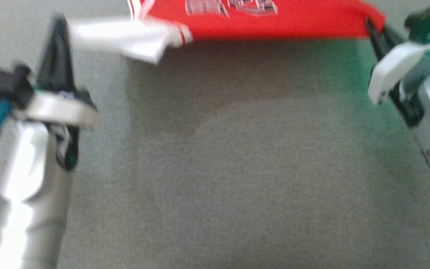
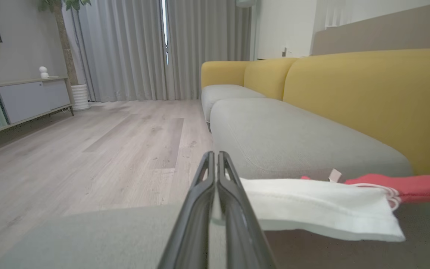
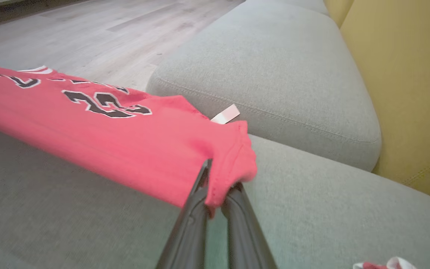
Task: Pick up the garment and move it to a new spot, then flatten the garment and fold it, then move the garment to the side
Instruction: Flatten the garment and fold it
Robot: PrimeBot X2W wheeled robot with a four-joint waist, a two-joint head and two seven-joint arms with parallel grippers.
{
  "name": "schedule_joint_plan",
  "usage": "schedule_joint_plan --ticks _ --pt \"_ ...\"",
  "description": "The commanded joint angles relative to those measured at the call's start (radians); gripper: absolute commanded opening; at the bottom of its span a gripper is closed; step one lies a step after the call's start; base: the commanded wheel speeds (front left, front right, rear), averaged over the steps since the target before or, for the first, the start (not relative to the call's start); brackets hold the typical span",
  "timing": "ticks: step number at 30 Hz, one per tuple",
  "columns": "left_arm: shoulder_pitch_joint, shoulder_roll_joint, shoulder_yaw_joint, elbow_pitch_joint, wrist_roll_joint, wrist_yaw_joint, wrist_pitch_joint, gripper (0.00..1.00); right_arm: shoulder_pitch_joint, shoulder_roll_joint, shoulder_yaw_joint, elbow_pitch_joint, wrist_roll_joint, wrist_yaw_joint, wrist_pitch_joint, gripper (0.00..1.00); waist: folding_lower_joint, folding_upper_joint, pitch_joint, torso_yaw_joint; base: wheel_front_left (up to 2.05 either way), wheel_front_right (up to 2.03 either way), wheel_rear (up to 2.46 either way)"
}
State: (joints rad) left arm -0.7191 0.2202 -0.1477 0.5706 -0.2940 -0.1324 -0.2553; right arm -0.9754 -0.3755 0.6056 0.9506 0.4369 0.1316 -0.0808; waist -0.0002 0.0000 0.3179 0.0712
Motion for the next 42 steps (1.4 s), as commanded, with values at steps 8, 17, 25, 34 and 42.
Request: schedule_joint_plan --ticks 8,17,25,34,42 --pt "0.241 0.074 -0.039 -0.169 -0.006 0.008 0.034 0.00 0.182 -0.143 0.102 -0.169 0.166 -0.001 0.080 0.00 0.0002 0.0000 -0.154 -0.003 0.00 0.00 0.00" --pt "0.490 0.102 -0.056 -0.424 -0.024 0.043 0.143 0.00 0.343 -0.213 0.121 -0.305 0.254 -0.001 0.130 0.00 0.0002 0.0000 -0.253 -0.013 0.00 0.00 0.00" --pt "0.690 0.109 -0.066 -0.619 -0.050 0.087 0.227 0.00 0.520 -0.253 0.069 -0.423 0.344 -0.001 0.180 0.00 0.0002 0.0000 -0.348 -0.008 0.00 0.00 0.00" --pt "0.761 0.122 -0.073 -0.709 -0.052 0.113 0.266 0.00 0.658 -0.284 -0.052 -0.554 0.339 -0.001 0.233 0.00 0.0002 0.0000 -0.356 0.000 0.00 0.00 0.00" --pt "0.666 0.157 -0.086 -0.657 -0.033 0.089 0.297 0.00 0.653 -0.237 -0.155 -0.614 0.219 -0.001 0.341 0.00 0.0002 0.0000 -0.275 -0.008 0.00 0.00 0.00"
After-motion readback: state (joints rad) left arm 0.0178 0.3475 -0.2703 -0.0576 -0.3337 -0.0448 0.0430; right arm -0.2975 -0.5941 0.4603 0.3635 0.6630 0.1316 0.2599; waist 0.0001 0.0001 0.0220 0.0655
